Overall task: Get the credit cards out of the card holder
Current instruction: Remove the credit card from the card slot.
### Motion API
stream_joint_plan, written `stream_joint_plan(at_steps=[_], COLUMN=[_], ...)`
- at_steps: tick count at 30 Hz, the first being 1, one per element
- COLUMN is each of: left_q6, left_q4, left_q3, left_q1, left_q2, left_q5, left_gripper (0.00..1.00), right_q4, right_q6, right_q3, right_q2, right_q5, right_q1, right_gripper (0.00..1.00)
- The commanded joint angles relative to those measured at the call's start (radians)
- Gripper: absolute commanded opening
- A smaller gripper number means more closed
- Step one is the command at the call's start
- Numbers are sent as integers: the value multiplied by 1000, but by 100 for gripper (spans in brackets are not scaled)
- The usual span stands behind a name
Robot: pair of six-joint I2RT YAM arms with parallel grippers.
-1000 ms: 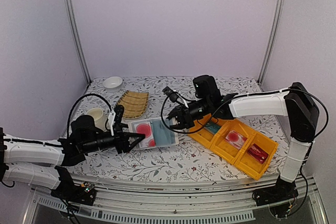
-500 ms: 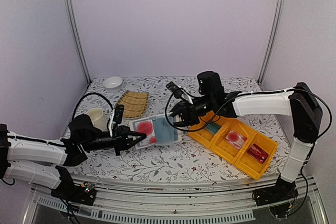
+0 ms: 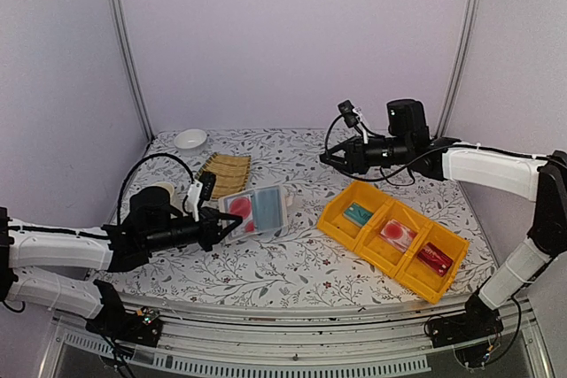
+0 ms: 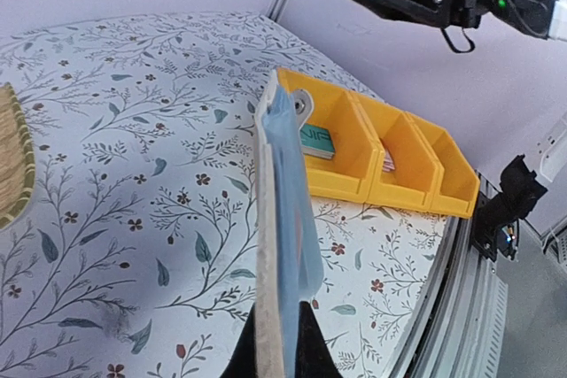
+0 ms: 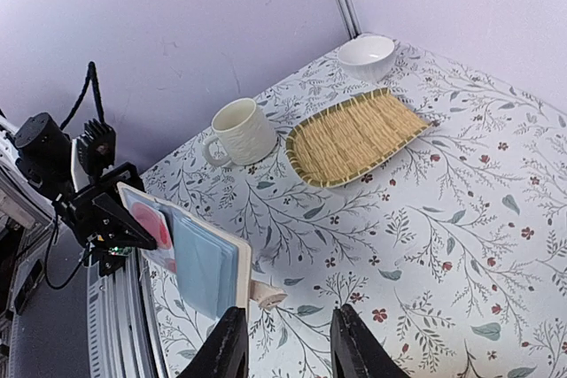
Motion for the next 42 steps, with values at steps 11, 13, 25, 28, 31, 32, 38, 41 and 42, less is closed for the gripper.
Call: stream_joint_plan(at_steps=[11, 13, 25, 28, 31, 32, 38, 41, 42], left_q6=[-24, -27, -17, -22, -37, -42, -50, -51, -52], left_q4=[104, 147, 334, 377, 411, 421, 440, 434, 432], left_q3=[13, -2, -66, -67, -70, -73, -74, -75, -74], left_q1=[3, 3, 3, 3, 2, 2, 2, 2, 1], left_q2=[22, 9, -63, -46, -28, -24, -15, -12, -11], left_q5=[30, 58, 194, 240, 249, 249, 249, 248, 246], left_gripper=[0, 0, 0, 0, 0, 0, 0, 0, 0], right_q4=[254, 263, 200, 174, 174, 175, 183, 201, 200], right_q6=[57, 84, 95, 83, 65, 54, 34, 40, 43], right_q3=[106, 111, 155, 172, 179, 181, 168, 165, 168], right_q2=[142, 174, 270, 298, 307, 307, 294, 290, 292], right_q5=[-164, -154, -208, -243, -307, -329, -368, -378, -369], right_q1=[305, 304, 298, 299, 315, 321, 327, 327, 327], right_gripper=[28, 26, 21, 14, 12, 12, 4, 2, 2])
